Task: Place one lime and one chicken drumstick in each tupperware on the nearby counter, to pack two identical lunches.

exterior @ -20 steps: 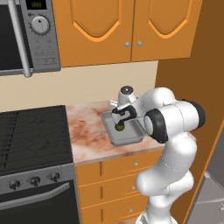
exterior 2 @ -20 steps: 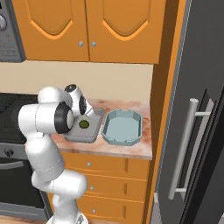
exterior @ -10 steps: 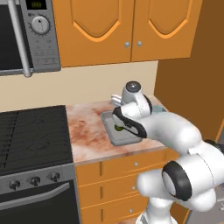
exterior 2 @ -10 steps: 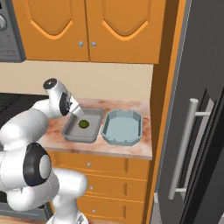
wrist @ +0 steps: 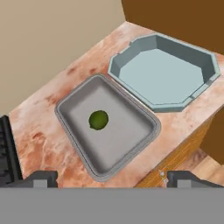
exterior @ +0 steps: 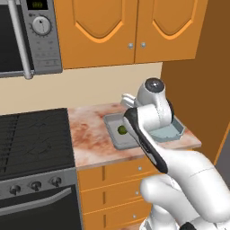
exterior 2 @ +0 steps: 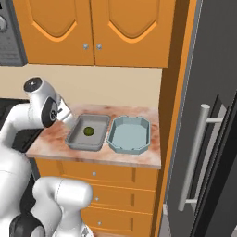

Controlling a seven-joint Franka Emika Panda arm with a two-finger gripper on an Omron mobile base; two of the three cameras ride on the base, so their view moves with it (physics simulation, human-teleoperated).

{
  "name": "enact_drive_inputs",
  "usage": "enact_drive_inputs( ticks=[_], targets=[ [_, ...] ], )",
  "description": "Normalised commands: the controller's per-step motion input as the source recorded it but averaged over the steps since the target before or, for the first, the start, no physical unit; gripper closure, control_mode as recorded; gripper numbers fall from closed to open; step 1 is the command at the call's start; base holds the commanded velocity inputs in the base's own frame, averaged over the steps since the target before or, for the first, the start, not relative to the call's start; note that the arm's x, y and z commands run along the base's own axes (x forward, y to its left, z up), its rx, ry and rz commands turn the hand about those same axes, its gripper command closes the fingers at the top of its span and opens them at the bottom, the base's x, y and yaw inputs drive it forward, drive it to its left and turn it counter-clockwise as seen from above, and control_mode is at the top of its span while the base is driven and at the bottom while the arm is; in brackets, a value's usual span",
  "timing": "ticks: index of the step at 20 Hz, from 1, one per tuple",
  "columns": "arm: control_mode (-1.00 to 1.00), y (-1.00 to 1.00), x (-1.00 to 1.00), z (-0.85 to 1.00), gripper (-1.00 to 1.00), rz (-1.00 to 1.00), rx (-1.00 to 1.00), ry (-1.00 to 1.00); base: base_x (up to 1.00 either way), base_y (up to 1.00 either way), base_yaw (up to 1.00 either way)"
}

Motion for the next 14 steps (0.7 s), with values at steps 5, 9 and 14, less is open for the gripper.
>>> enact_drive_inputs(
  ticks=[5, 9, 14],
  targets=[
    [1.0, 0.02, -0.2, 0.04, -1.0, -0.01, 0.02, 0.0, -0.8, 0.2, -0.04],
    [1.0, 0.0, 0.0, 0.0, -1.0, 0.0, 0.0, 0.0, -1.0, 0.15, -0.11],
    [1.0, 0.0, 0.0, 0.0, -1.0, 0.0, 0.0, 0.0, -1.0, -0.09, -0.23]
  ],
)
